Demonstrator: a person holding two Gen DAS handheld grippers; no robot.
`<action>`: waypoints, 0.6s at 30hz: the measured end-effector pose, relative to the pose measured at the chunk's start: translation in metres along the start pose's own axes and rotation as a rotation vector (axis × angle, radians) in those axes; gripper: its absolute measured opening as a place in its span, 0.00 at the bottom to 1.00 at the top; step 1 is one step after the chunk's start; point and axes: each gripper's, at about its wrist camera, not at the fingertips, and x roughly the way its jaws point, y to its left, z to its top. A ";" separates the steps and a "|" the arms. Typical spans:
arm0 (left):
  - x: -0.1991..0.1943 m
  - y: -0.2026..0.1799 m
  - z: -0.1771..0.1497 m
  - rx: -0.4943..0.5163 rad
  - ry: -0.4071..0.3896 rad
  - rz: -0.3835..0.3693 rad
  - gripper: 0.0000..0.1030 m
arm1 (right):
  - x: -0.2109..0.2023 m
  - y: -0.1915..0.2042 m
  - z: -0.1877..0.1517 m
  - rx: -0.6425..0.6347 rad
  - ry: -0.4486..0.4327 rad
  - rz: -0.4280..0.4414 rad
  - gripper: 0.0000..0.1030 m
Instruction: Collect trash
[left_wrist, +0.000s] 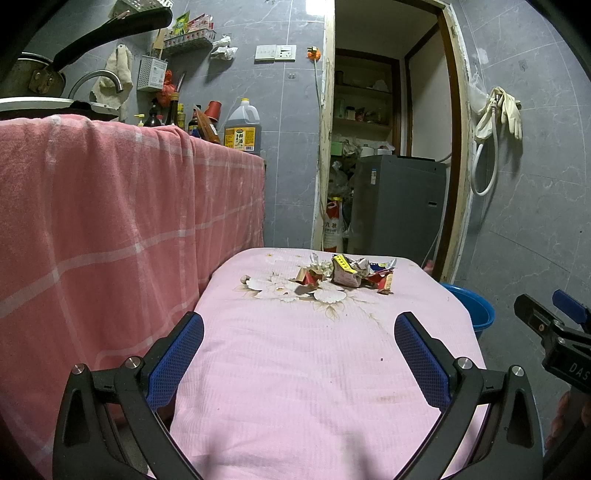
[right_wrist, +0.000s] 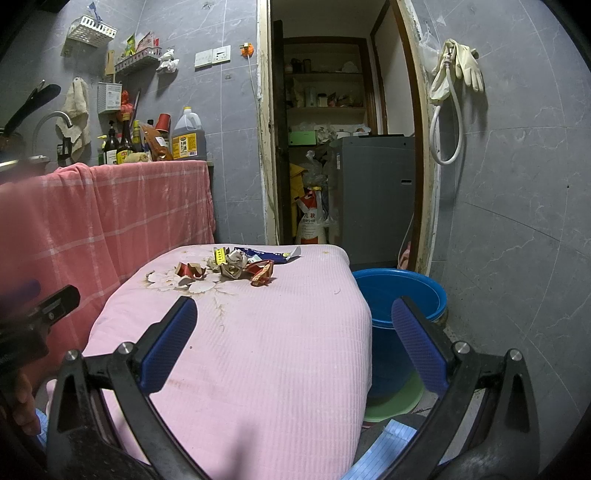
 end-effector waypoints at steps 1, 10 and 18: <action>0.000 0.000 0.000 -0.001 0.000 0.000 0.98 | 0.000 0.000 0.000 0.000 0.000 0.000 1.00; 0.001 0.000 0.000 0.004 0.000 -0.001 0.98 | 0.000 0.000 0.000 0.000 0.000 0.000 1.00; -0.001 -0.002 0.000 0.009 0.001 -0.006 0.98 | 0.000 0.000 0.000 -0.001 0.001 0.001 1.00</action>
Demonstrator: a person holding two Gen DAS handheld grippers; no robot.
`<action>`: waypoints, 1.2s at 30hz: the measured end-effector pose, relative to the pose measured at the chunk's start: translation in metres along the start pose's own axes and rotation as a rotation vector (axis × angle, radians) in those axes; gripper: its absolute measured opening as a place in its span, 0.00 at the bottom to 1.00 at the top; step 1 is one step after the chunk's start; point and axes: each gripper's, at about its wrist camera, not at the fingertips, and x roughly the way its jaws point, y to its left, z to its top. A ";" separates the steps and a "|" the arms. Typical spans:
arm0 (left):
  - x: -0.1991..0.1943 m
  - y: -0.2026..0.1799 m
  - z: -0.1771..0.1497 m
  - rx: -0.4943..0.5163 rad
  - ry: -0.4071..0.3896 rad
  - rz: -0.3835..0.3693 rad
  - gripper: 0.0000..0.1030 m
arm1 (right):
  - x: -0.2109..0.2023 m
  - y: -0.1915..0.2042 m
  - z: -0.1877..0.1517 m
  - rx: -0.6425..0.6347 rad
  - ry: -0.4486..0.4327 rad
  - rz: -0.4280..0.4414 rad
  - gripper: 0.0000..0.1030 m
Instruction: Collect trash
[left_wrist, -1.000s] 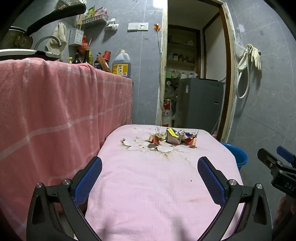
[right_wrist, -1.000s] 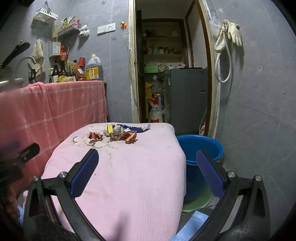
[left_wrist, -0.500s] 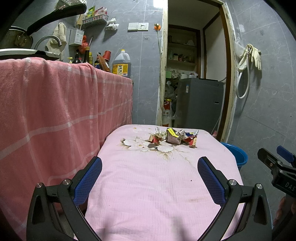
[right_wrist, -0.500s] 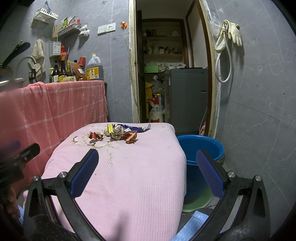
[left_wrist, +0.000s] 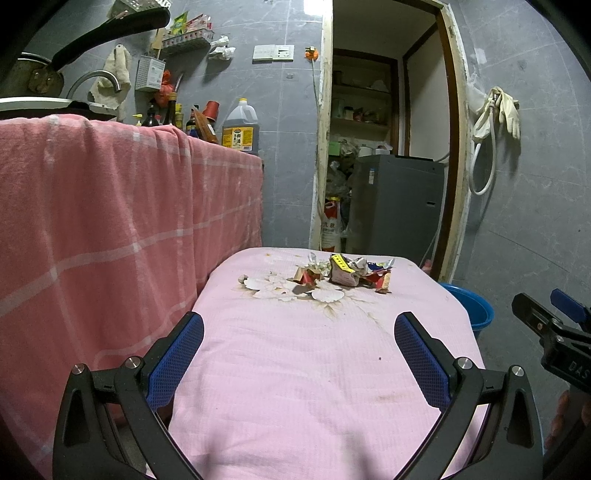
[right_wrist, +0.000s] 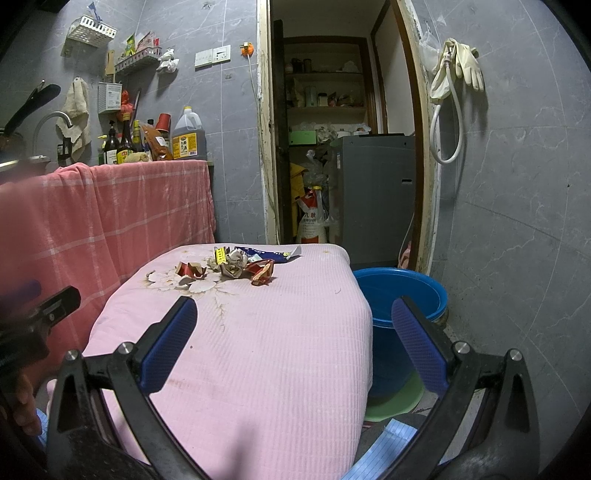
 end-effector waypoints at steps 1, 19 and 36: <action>0.000 0.000 0.000 0.000 0.000 0.000 0.98 | 0.000 0.000 0.000 0.001 -0.001 0.000 1.00; 0.004 -0.003 -0.005 0.000 0.000 -0.002 0.98 | -0.001 0.001 0.000 0.002 0.002 0.000 1.00; 0.005 -0.004 -0.004 0.000 0.003 -0.003 0.98 | 0.002 0.002 -0.003 0.002 0.004 -0.001 1.00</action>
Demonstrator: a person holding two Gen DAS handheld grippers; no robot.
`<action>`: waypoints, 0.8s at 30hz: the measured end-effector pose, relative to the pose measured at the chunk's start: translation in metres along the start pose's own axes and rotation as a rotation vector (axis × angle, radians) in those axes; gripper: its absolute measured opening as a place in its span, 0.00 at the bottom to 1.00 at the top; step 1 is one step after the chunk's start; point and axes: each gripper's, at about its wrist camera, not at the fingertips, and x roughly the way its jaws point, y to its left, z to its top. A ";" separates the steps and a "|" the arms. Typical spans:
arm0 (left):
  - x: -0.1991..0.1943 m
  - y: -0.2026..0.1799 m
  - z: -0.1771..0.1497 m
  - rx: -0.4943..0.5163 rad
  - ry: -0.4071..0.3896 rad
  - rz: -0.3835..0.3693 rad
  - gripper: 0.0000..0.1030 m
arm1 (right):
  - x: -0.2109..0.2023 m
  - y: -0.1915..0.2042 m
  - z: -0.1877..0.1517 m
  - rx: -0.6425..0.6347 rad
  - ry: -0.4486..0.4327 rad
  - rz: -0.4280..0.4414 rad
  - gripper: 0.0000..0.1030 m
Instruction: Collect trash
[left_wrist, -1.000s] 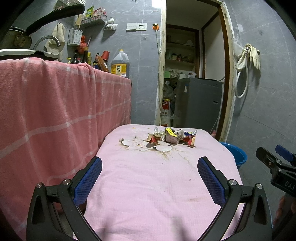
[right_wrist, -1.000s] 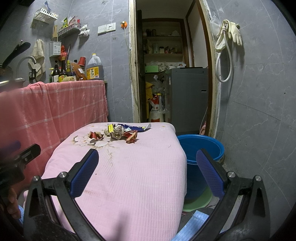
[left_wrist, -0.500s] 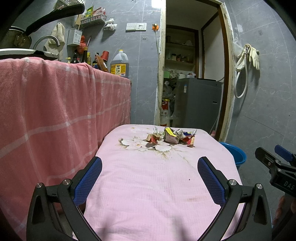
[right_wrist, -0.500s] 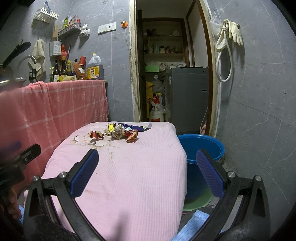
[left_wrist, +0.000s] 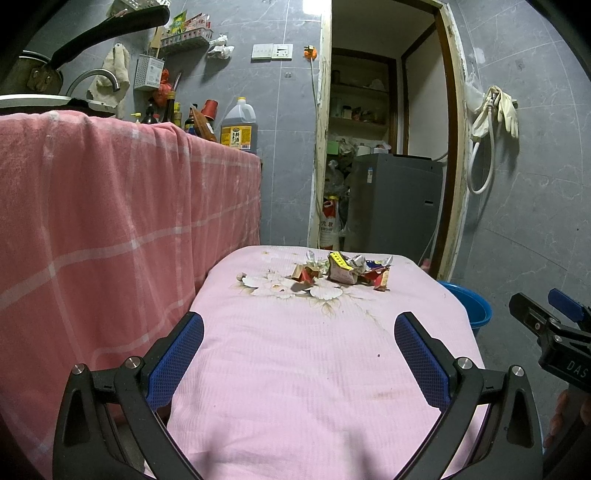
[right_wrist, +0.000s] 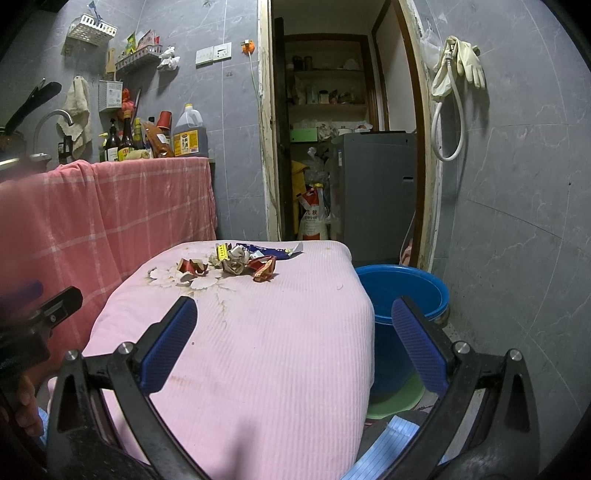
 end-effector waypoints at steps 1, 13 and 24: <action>0.000 0.001 0.000 0.000 0.000 0.000 0.98 | 0.000 0.000 0.000 0.000 0.000 0.000 1.00; 0.000 0.001 0.000 -0.001 0.001 -0.001 0.98 | 0.001 -0.001 0.001 0.001 0.001 0.000 1.00; 0.004 0.004 -0.003 -0.008 0.011 -0.001 0.98 | -0.001 0.003 -0.001 0.002 -0.005 0.004 1.00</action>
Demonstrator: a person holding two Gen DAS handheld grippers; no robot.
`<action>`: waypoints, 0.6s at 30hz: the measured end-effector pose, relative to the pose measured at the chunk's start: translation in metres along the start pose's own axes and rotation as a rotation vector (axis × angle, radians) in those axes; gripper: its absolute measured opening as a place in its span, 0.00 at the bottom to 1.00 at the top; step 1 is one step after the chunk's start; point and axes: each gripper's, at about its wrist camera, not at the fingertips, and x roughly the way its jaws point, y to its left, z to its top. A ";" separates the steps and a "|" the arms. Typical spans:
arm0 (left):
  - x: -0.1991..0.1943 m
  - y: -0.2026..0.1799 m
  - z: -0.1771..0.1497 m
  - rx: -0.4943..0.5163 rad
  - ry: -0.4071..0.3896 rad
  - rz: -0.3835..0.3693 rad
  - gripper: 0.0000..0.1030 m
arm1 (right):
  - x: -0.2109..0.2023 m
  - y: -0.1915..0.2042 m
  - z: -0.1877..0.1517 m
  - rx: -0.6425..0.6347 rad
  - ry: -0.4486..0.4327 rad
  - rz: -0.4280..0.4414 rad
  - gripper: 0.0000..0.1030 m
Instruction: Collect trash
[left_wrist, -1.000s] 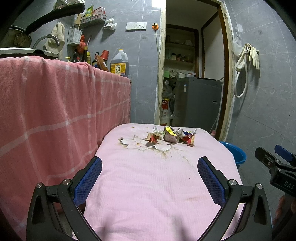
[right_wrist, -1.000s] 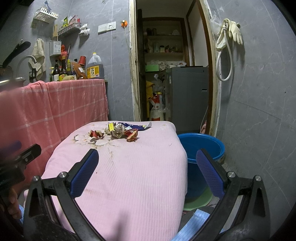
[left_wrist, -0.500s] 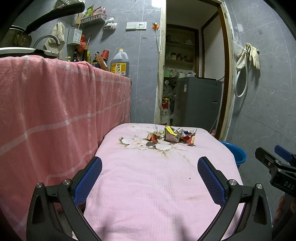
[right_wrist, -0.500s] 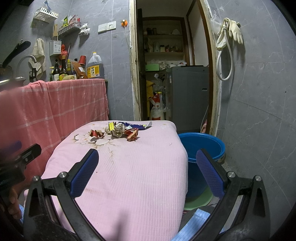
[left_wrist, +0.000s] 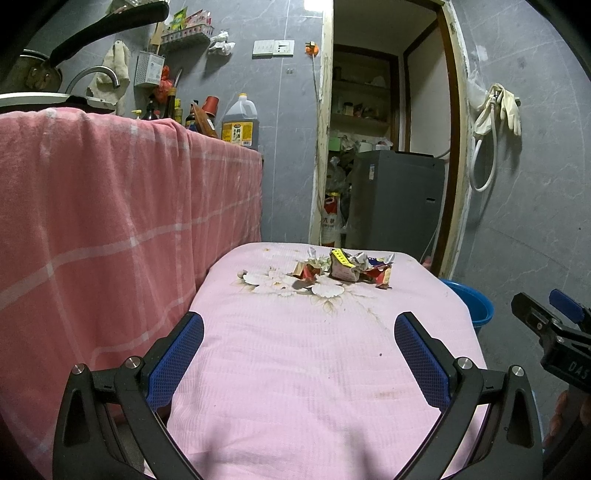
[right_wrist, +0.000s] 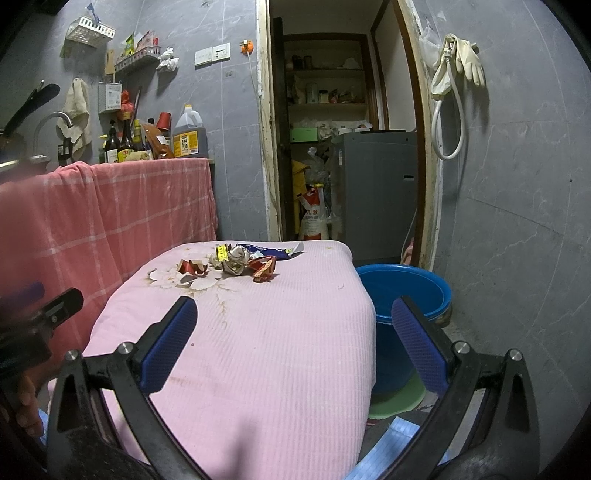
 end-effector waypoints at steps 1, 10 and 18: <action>0.001 0.002 0.000 -0.002 0.001 0.001 0.98 | 0.000 0.000 0.000 -0.001 -0.004 0.001 1.00; 0.008 0.009 0.013 -0.008 -0.017 0.007 0.98 | 0.002 0.008 0.007 -0.022 -0.066 0.022 1.00; 0.017 0.012 0.032 0.014 -0.051 0.008 0.98 | 0.016 0.009 0.024 -0.035 -0.090 0.061 1.00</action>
